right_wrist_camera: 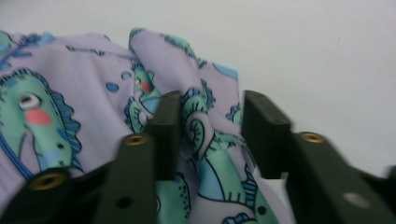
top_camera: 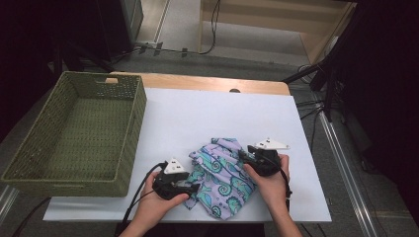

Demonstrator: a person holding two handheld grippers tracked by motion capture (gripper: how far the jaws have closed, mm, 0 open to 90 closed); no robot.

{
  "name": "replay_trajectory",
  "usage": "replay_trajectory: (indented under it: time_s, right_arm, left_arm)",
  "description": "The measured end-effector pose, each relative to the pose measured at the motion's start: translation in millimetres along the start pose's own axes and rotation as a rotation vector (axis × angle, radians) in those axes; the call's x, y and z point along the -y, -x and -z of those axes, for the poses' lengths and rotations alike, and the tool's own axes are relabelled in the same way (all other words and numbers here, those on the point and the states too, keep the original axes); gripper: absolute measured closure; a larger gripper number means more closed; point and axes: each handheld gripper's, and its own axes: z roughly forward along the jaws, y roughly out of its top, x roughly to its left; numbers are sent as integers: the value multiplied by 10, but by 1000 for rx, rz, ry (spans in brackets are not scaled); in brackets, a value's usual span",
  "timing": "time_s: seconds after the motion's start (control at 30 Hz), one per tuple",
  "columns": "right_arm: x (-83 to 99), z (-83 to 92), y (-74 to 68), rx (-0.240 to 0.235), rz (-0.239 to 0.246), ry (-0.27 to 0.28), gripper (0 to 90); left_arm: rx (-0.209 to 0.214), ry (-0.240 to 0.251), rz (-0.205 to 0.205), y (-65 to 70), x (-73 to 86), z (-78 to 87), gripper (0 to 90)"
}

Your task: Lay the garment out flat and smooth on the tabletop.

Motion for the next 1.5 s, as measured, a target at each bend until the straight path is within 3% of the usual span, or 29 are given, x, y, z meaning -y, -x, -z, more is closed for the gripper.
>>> replay_trajectory:
  time_s: [0.03, 0.07, 0.1, 0.13, 0.17, 0.2, 0.23, 0.27, 0.33, 0.47, 0.53, 0.6, 0.67, 0.7, 0.77, 0.8, 0.83, 0.93, 0.97, 1.03, 1.07, 1.13, 1.17, 1.23, 1.3, 1.37, 1.43, 1.5]
  right_arm:
    - [0, 0, 0, 0, 0, 0, 634]
    - [32, 0, 12, 1, -12, 2, 693]
    - [64, 11, 36, -2, -30, 11, 747]
    - [130, 62, 99, -10, -71, 36, 813]
    - [130, 62, 99, -10, -71, 36, 813]
    - [199, 153, 170, 9, -117, 82, 829]
    - [199, 153, 170, 9, -117, 82, 829]
    - [273, 257, 254, 22, -170, 125, 829]
    - [352, 361, 336, 31, -217, 169, 827]
    - [526, 559, 407, 38, -299, 238, 825]
    - [565, 603, 404, 51, -311, 250, 823]
    - [688, 736, 390, 70, -367, 274, 820]
    - [786, 781, 334, 68, -406, 261, 812]
    - [835, 781, 298, 64, -408, 243, 799]
    - [894, 768, 236, 50, -401, 195, 710]
    - [894, 768, 236, 50, -401, 195, 710]
    - [885, 795, 202, 70, -366, 200, 600]
    - [748, 901, 202, 131, -290, 261, 486]
    - [748, 901, 202, 131, -290, 261, 486]
    - [597, 914, 236, 135, -230, 271, 459]
    - [438, 826, 285, 124, -169, 217, 440]
    - [303, 624, 329, 108, -116, 119, 407]
    - [261, 506, 348, 124, -103, 71, 401]
    - [232, 271, 400, 128, -98, -6, 390]
    - [258, 97, 441, 138, -108, -69, 435]
    - [323, 19, 475, 124, -107, -103, 612]
    - [409, 59, 515, 122, -115, -78, 792]
    - [489, 167, 569, 147, -141, -48, 842]
  left_arm:
    - [0, 0, 0, 0, 0, 0, 454]
    - [-27, -5, -24, 39, -11, -16, 454]
    - [-37, -6, -35, 65, -22, -29, 512]
    - [-21, -14, -50, 97, -38, -56, 627]
    - [-21, -14, -50, 97, -38, -56, 704]
    - [-10, -22, -85, 127, -53, -65, 770]
    - [-10, -22, -85, 127, -53, -65, 840]
    - [8, -18, -99, 135, -75, -56, 851]
    - [8, -12, -107, 128, -90, -43, 858]
    - [-29, 45, -92, 28, -231, 63, 860]
    - [-63, 91, -65, -51, -342, 149, 860]
    - [-122, 161, -34, -166, -498, 293, 861]
    - [-140, 179, -26, -200, -531, 324, 860]
    - [-161, 189, -14, -270, -560, 333, 860]
    - [-128, 188, 15, -344, -541, 316, 848]
    - [-128, 188, 15, -344, -541, 316, 821]
    - [-73, 186, 45, -388, -486, 302, 769]
    - [-54, 188, 56, -390, -416, 295, 605]
    - [-44, 182, 59, -386, -385, 288, 605]
    - [-29, 162, 60, -383, -339, 259, 542]
    - [-40, 146, 68, -386, -303, 221, 513]
    - [-42, 136, 78, -392, -290, 195, 499]
    - [-39, 94, 92, -397, -273, 123, 492]
    - [-57, 69, 95, -391, -249, 59, 495]
    - [-56, 39, 103, -386, -230, 16, 586]
    - [-50, 25, 83, -346, -214, -20, 735]
    - [-59, 24, 36, -290, -212, -25, 836]
    - [-63, 33, 29, -277, -218, -12, 853]
